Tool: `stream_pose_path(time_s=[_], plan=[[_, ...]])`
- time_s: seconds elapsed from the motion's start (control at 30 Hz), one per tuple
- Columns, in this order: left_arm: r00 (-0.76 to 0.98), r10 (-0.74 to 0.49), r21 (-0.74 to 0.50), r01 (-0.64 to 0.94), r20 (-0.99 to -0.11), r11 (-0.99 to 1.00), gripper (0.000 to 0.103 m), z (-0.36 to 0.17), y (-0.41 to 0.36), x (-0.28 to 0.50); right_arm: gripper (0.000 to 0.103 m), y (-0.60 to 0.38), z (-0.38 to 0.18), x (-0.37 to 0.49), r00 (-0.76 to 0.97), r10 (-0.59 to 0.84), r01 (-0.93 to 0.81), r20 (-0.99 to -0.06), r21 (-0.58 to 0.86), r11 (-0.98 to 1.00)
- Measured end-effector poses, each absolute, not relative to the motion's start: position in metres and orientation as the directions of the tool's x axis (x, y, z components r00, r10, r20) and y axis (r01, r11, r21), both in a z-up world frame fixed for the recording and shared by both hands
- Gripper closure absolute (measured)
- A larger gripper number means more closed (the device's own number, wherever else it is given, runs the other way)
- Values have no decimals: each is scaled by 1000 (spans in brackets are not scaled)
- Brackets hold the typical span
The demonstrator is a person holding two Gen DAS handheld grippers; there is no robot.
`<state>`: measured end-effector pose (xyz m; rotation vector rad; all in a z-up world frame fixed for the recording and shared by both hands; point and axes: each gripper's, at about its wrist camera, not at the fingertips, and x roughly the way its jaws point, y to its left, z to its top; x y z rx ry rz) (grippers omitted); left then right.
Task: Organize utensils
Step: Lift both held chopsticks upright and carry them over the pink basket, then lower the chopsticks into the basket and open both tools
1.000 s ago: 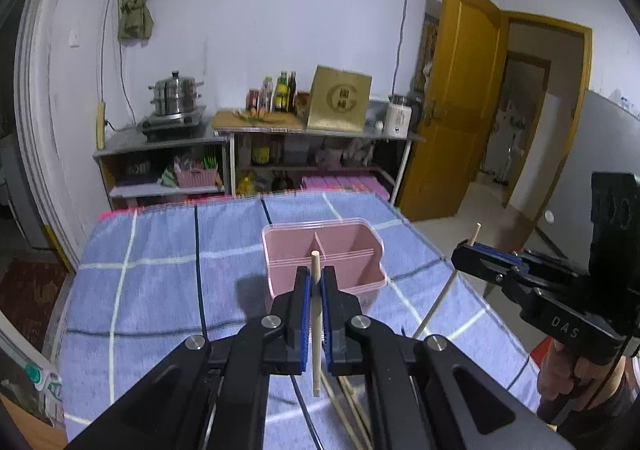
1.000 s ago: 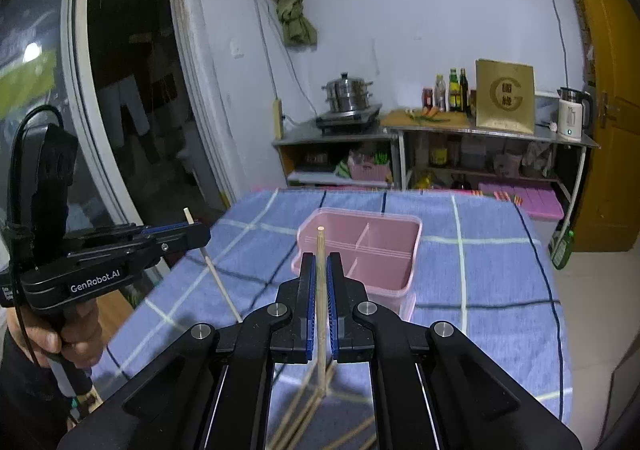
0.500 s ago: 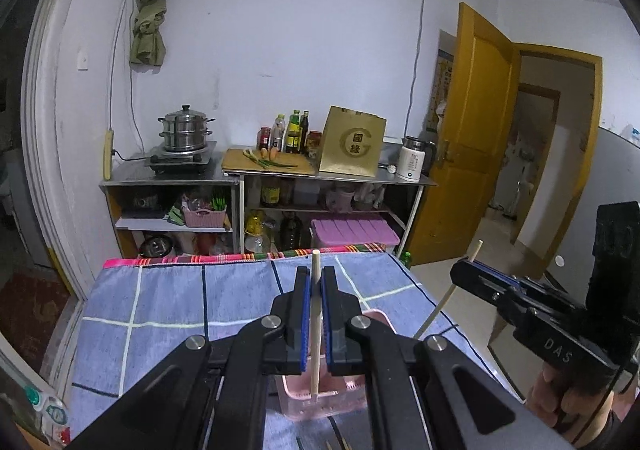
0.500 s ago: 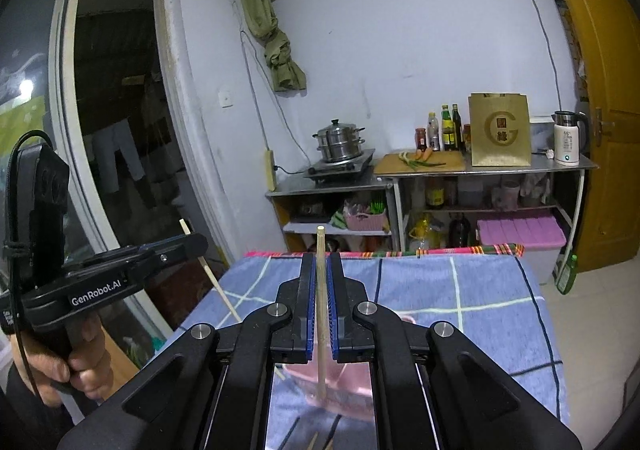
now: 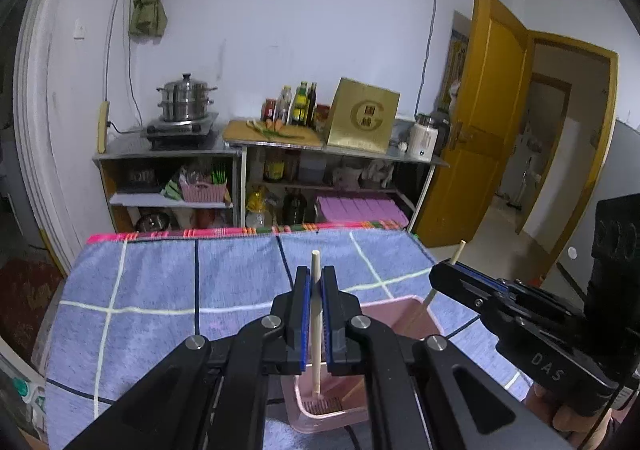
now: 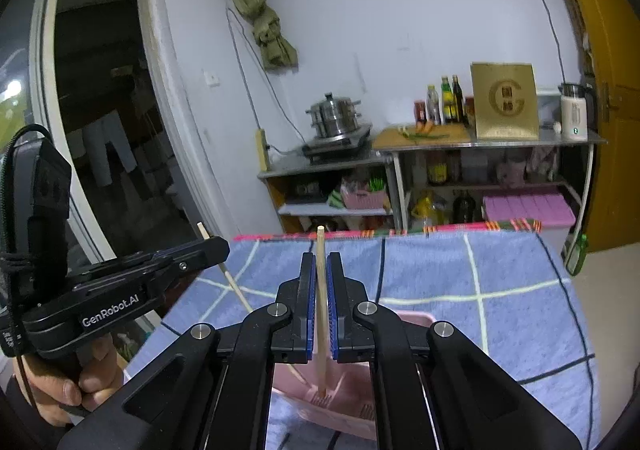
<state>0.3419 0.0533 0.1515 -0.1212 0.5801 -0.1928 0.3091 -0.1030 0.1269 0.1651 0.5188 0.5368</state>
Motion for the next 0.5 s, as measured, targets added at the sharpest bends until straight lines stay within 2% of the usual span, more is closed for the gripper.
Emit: stream_pose_path(time_s=[0.5], plan=[[788, -212, -168, 139, -578, 976, 97, 120, 53, 349, 98, -98, 99, 322, 686, 524, -436, -504, 292, 851]])
